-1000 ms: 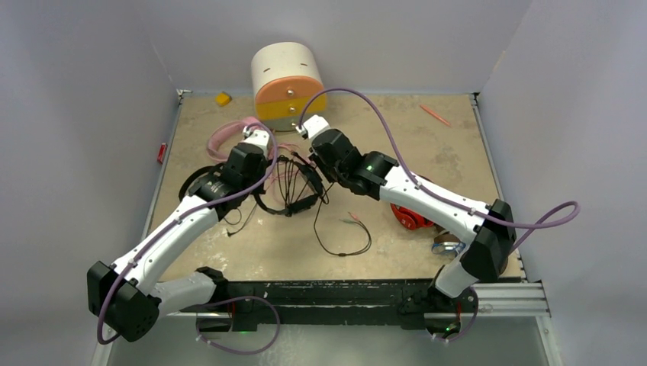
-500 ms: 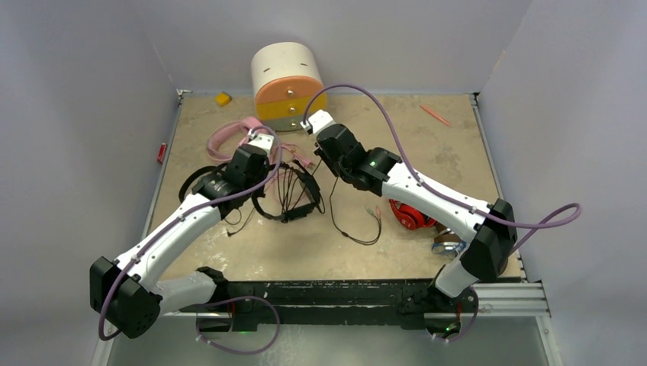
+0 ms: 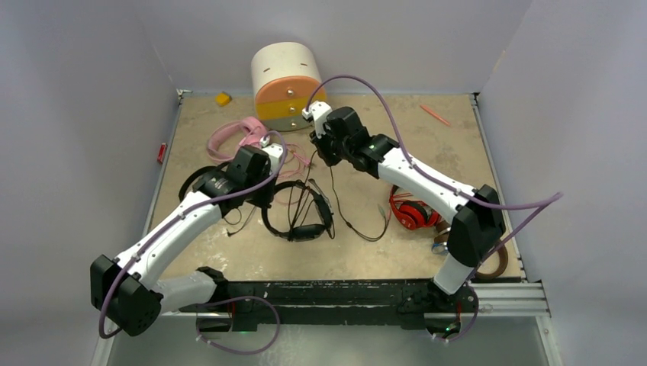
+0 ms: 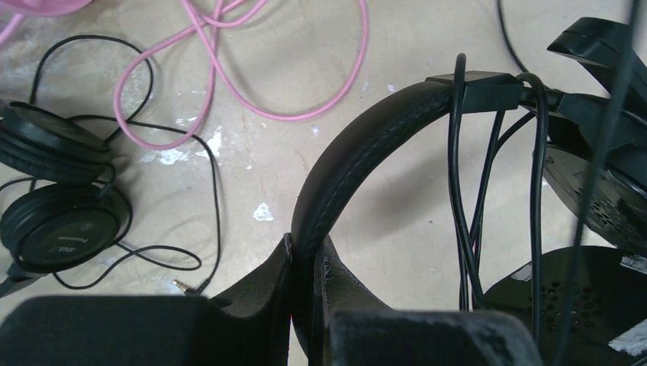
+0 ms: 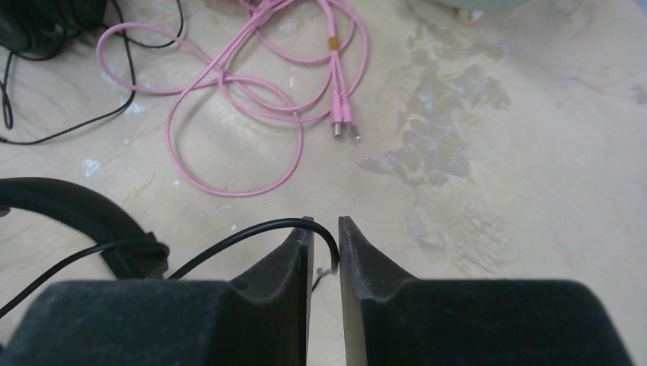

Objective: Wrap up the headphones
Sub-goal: Wrap the headphones cable around the headphones.

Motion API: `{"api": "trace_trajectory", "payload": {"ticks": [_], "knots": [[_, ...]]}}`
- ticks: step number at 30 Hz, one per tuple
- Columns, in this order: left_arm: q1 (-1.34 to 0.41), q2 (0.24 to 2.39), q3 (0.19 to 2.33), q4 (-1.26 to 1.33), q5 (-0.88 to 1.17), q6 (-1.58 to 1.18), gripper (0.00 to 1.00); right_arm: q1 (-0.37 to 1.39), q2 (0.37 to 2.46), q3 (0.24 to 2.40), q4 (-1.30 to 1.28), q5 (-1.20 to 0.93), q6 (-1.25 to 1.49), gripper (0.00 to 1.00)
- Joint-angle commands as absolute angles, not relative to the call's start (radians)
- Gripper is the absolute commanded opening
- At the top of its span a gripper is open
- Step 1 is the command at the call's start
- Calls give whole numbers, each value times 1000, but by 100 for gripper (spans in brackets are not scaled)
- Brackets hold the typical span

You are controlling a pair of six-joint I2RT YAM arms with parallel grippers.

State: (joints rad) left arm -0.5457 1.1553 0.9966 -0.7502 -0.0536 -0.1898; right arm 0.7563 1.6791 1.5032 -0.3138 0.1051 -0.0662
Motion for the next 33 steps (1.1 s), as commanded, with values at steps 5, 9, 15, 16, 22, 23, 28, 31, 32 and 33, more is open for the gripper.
{"api": "trace_trajectory", "payload": {"ticks": [5, 9, 15, 16, 22, 23, 28, 31, 32, 33], "knots": [[-551, 1043, 1045, -738, 191, -215, 0, 636, 1665, 1316, -71, -381, 53, 17], [-550, 1007, 1063, -752, 239, -237, 0, 633, 1641, 1208, 21, -432, 119, 16], [-550, 1006, 1142, -834, 269, -317, 0, 633, 1573, 1011, 249, -469, 190, 25], [-549, 1006, 1155, -847, 270, -328, 0, 634, 1567, 983, 281, -471, 198, 28], [-550, 1025, 1260, -939, 261, -361, 0, 634, 1542, 791, 557, -491, 258, 56], [-551, 1029, 1279, -951, 262, -367, 0, 634, 1542, 758, 609, -486, 270, 59], [-550, 1042, 1348, -960, 345, -398, 0, 634, 1581, 694, 762, -509, 289, 64], [-551, 1056, 1370, -964, 355, -410, 0, 634, 1607, 661, 862, -544, 317, 69], [-549, 1062, 1374, -965, 354, -412, 0, 634, 1609, 651, 871, -533, 326, 70], [-551, 1065, 1376, -965, 355, -414, 0, 634, 1605, 644, 858, -506, 331, 71]]}}
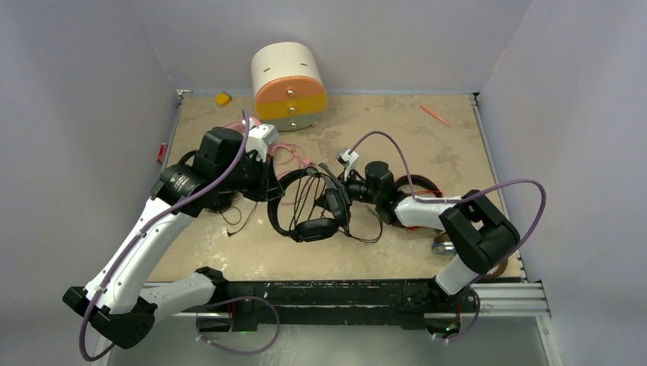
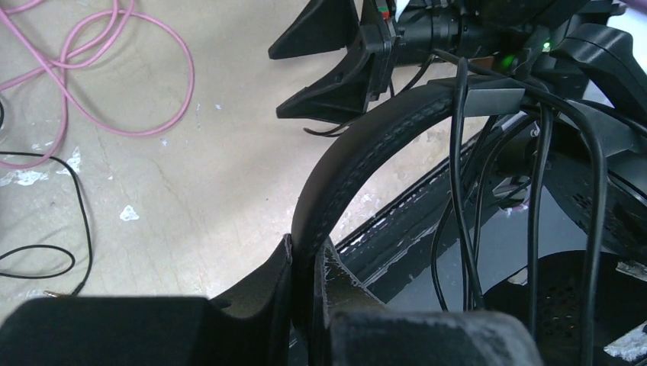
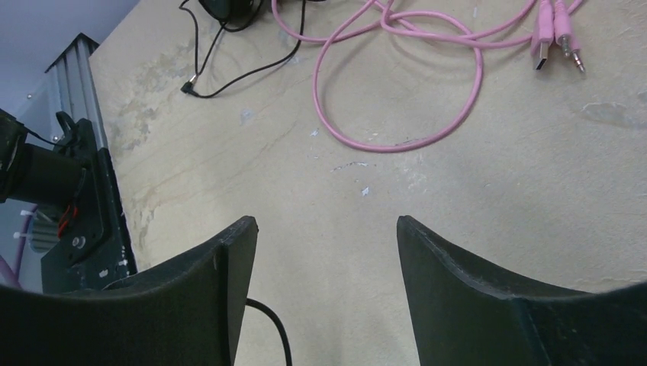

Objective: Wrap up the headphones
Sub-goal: Wrap the headphones cable around the headphones.

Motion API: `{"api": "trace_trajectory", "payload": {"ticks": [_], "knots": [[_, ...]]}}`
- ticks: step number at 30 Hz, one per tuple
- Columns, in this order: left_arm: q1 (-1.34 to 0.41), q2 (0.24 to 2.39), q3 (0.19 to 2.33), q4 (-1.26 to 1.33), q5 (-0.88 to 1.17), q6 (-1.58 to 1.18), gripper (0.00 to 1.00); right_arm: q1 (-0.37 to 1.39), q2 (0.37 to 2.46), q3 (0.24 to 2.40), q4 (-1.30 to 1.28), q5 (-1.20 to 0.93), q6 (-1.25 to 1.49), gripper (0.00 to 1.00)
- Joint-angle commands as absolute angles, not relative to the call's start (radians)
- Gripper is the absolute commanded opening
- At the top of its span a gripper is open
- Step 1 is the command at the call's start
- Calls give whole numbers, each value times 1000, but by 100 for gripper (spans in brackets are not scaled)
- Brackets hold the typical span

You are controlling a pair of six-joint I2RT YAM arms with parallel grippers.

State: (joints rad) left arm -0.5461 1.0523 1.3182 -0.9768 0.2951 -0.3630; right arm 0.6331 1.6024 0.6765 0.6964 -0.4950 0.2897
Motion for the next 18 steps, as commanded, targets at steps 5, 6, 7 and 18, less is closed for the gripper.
{"api": "trace_trajectory", "payload": {"ticks": [5, 6, 7, 18], "knots": [[-549, 1062, 1367, -948, 360, -422, 0, 634, 1529, 571, 780, -333, 356, 70], [-550, 1059, 1366, -945, 357, -422, 0, 634, 1504, 549, 779, -316, 366, 70], [-551, 1056, 1363, -943, 353, -423, 0, 634, 1478, 530, 773, -285, 371, 70], [-550, 1052, 1378, -959, 338, -428, 0, 635, 1297, 382, 815, -351, 353, 73]]}}
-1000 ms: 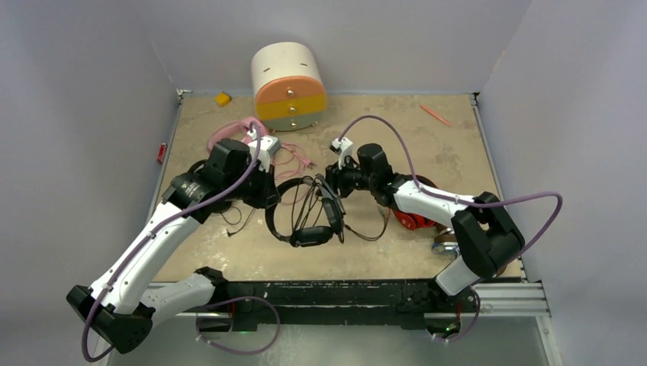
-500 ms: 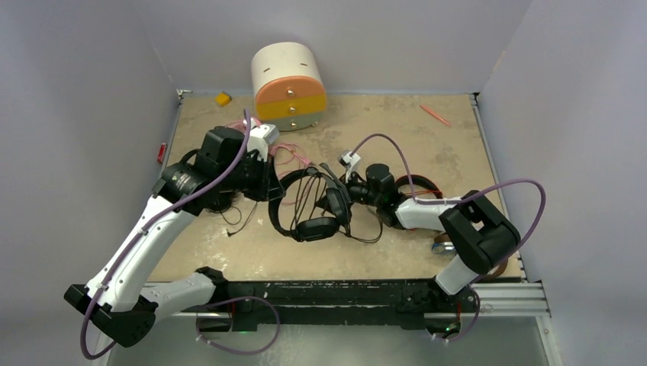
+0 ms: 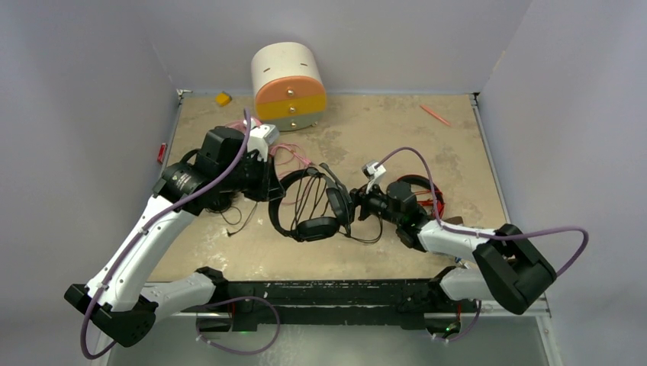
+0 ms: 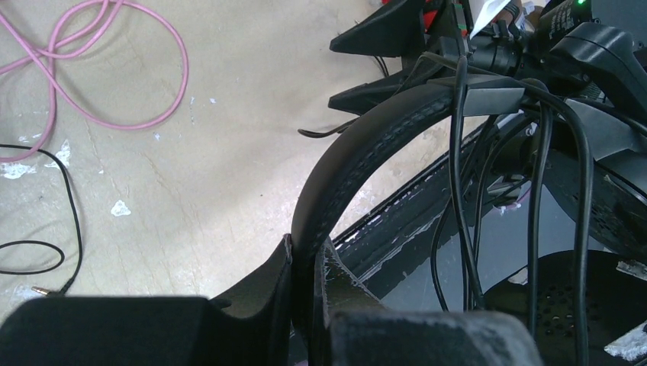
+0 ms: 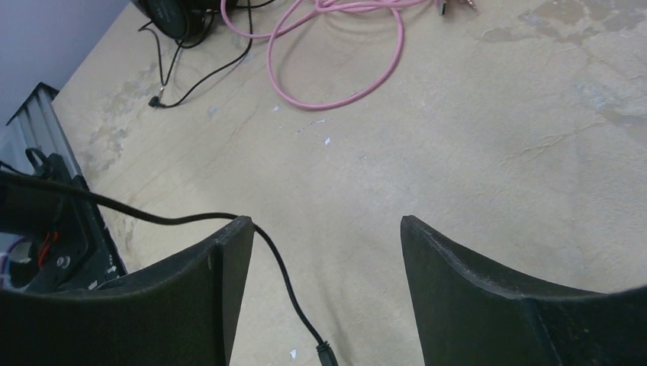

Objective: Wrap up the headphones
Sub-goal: Wrap the headphones cable around the headphones.

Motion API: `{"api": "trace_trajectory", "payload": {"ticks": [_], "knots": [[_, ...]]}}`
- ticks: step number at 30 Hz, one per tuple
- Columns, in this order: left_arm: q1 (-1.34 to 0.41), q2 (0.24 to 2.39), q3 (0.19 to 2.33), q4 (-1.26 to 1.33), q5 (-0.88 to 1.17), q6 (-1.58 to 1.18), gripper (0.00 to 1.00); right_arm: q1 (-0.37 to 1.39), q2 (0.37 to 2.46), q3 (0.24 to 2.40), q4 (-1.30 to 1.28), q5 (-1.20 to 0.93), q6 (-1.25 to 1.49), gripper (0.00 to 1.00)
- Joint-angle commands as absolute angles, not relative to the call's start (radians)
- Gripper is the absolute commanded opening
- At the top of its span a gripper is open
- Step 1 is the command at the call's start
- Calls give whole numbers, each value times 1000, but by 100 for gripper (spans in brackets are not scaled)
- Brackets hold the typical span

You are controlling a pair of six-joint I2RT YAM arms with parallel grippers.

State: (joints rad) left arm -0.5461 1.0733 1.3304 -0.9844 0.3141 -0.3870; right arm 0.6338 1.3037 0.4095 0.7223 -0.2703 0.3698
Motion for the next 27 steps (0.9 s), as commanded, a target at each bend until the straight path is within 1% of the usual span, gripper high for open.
{"api": "trace_trajectory", "payload": {"ticks": [1, 5, 11, 14, 20, 23, 24, 27], "knots": [[-550, 1052, 1380, -962, 334, -428, 0, 636, 1309, 379, 844, -398, 349, 74], [-550, 1048, 1388, -972, 327, -428, 0, 674, 1351, 378, 945, -479, 327, 75], [-551, 1045, 1391, -974, 327, -429, 0, 765, 1432, 439, 967, -446, 260, 75], [-550, 1046, 1397, -974, 336, -431, 0, 768, 1487, 480, 969, -430, 253, 73], [-550, 1053, 1404, -977, 336, -434, 0, 768, 1553, 522, 1085, -485, 305, 66], [-551, 1054, 1398, -974, 336, -436, 0, 768, 1568, 523, 1118, -491, 327, 59], [-551, 1054, 1397, -973, 335, -437, 0, 767, 1572, 522, 1118, -490, 333, 53], [-550, 1056, 1407, -972, 319, -441, 0, 768, 1578, 486, 1138, -485, 381, 32]]}}
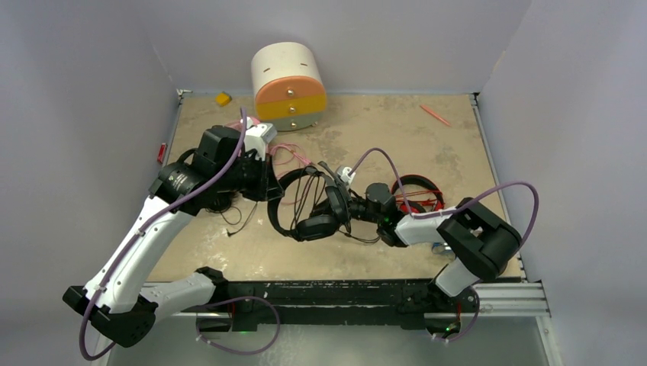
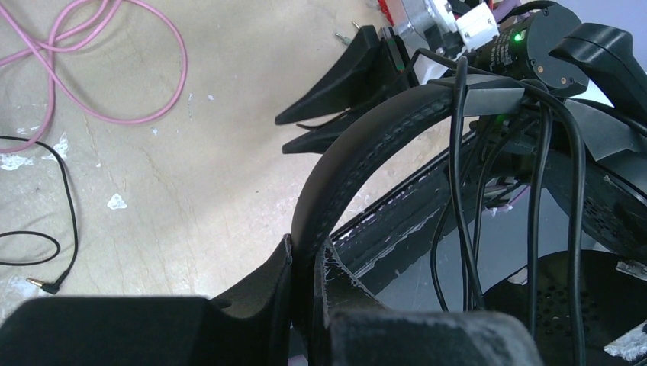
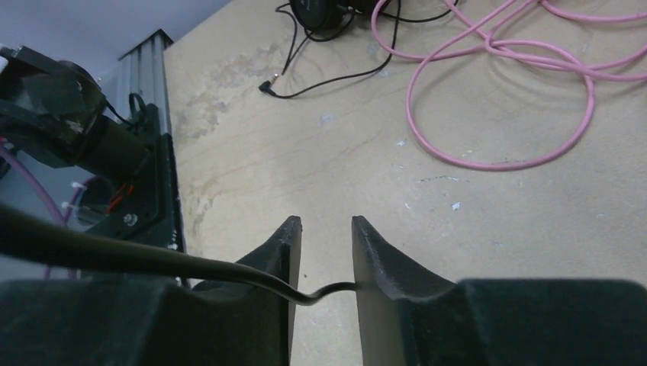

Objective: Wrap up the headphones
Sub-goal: Wrap the headphones cable around the headphones.

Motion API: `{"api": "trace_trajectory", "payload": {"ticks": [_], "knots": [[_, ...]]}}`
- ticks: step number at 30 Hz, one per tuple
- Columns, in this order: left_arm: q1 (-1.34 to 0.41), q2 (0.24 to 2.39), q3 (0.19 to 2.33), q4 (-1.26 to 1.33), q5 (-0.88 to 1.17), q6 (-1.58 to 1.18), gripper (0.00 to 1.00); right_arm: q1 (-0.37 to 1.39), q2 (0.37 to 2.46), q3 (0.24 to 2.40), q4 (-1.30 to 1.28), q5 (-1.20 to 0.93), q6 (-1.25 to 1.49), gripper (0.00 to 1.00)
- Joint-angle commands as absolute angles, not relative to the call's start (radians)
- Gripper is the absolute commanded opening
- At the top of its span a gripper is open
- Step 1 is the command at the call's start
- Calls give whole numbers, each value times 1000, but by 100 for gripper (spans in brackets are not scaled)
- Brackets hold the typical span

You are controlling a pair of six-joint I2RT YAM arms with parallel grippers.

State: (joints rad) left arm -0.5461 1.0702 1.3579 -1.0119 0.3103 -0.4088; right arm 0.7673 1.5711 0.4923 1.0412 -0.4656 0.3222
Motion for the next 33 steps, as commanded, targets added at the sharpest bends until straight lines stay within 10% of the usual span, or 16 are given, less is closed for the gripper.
{"api": "trace_trajectory", "payload": {"ticks": [1, 5, 22, 33], "knots": [[-550, 1059, 1412, -974, 311, -442, 0, 763, 1581, 459, 1175, -483, 400, 26], [-551, 1069, 1439, -982, 289, -450, 0, 739, 1586, 388, 1226, -462, 464, 0], [-518, 1164, 1598, -877, 290, -569, 0, 740, 1685, 492, 1136, -645, 582, 4], [-503, 1162, 1339, -544, 133, -876, 0, 908, 1501, 434, 1246, -591, 628, 14]]}}
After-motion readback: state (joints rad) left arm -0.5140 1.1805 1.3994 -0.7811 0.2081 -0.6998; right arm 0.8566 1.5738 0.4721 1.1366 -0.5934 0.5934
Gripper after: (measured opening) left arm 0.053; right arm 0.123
